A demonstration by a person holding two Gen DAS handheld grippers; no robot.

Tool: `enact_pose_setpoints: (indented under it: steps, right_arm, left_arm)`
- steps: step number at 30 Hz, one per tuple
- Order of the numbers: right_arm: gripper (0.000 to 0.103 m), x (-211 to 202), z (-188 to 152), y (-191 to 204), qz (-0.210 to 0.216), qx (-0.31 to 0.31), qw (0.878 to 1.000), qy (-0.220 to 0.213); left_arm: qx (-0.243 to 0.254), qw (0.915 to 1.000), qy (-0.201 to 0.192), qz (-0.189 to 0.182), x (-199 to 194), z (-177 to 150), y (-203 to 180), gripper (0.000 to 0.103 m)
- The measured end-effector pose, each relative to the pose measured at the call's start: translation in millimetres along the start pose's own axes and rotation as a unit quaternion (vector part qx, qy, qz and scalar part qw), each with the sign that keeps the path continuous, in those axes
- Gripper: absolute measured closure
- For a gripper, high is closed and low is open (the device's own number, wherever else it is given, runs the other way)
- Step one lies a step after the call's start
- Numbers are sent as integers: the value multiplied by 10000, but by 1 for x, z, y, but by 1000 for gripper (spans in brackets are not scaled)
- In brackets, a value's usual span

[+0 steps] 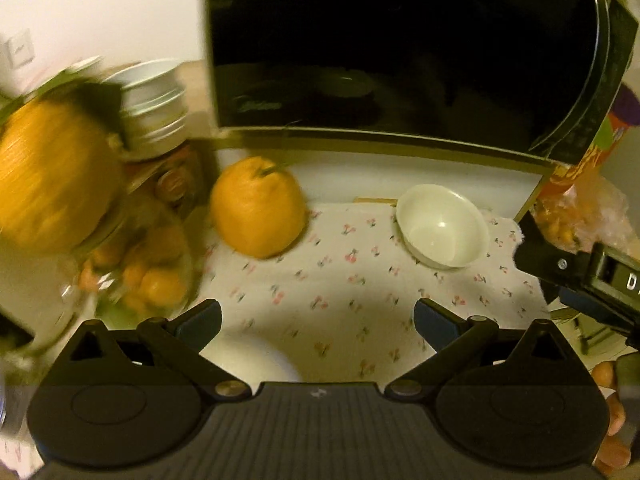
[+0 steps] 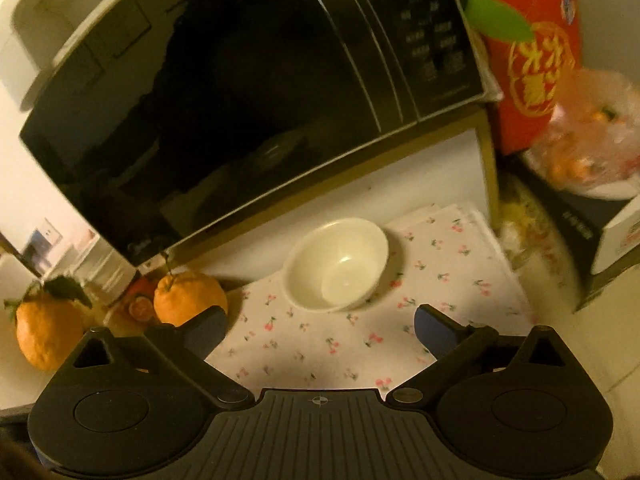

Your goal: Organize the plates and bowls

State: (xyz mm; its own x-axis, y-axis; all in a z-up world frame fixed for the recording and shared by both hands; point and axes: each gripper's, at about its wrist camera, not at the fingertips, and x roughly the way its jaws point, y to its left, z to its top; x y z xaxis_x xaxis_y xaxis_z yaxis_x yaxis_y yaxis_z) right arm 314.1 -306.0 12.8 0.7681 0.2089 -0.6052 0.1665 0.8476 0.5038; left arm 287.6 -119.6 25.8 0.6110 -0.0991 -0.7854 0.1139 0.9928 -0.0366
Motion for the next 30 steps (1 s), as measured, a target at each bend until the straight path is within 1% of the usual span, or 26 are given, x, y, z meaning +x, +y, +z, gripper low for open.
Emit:
enact_pose_setpoints:
  steps: [1,3,4,5,7,8,9,12,15,17,18,19,20,21,22,23,26,27,30]
  right_arm:
    - [2,4,-1,-6,141,142,9998,-17]
    - [2,14,-5,-24,622,520,9966,-106]
    - [2,22,-5,-32,792,667,9946,-17]
    - [2,29,-3,-40,815,829,9932,87]
    - [2,34,0,-53,802,1102,9907,-43]
    - [2,35,0,-59,876,1163,9893,-136]
    - [2,38,0,-62,935,1191,9884,-136]
    - [3,48,1,-72,870,1215,9887,-104]
    - [13,55,0,-81,799,1383,9871,-140]
    - [29,58,-1,-88,840,1479,9853,-153]
    - [33,59,0,-90,833,1500,9850,-169]
    - [40,59,0,-91,822,1503,9850,-186]
    - [48,61,0,-92,819,1504,9850,-200]
    - [51,62,0,-92,828,1511,9848,-213]
    - [57,63,0,-92,846,1515,9846,-213]
    - [61,65,-1,-92,858,1516,9845,-213]
    - [68,67,-5,-89,838,1487,9851,-229]
    - [68,69,-5,-88,815,1482,9854,-215]
    - [72,74,-8,-86,750,1457,9863,-187]
  left_arm:
    - [85,10000,-11,32,8,3,-6,0]
    - [131,9999,-25,63,24,7,-13,0]
    - [109,9999,-10,59,35,10,-17,0]
    - [70,10000,4,24,42,12,-19,0]
    - [-40,9999,21,-149,57,17,-23,0]
    - [-82,9995,32,-287,63,19,-25,1]
    - [-99,9993,41,-369,69,20,-26,1]
    - [-129,9984,26,-548,82,23,-34,3]
    - [-114,9970,7,-760,93,26,-42,9]
    - [-28,9966,5,-827,99,26,-48,16]
    - [45,9964,-1,-841,101,26,-51,23]
    - [164,9964,-8,-835,104,27,-56,31]
    - [262,9962,-18,-829,106,26,-60,36]
    - [351,9959,-27,-832,107,25,-63,43]
    - [392,9955,-32,-856,107,25,-65,47]
    - [392,9954,-36,-869,108,24,-66,48]
    - [287,9958,-61,-871,116,23,-65,52]
    - [247,9960,-70,-858,118,23,-65,54]
    - [136,9966,-86,-805,124,22,-63,64]
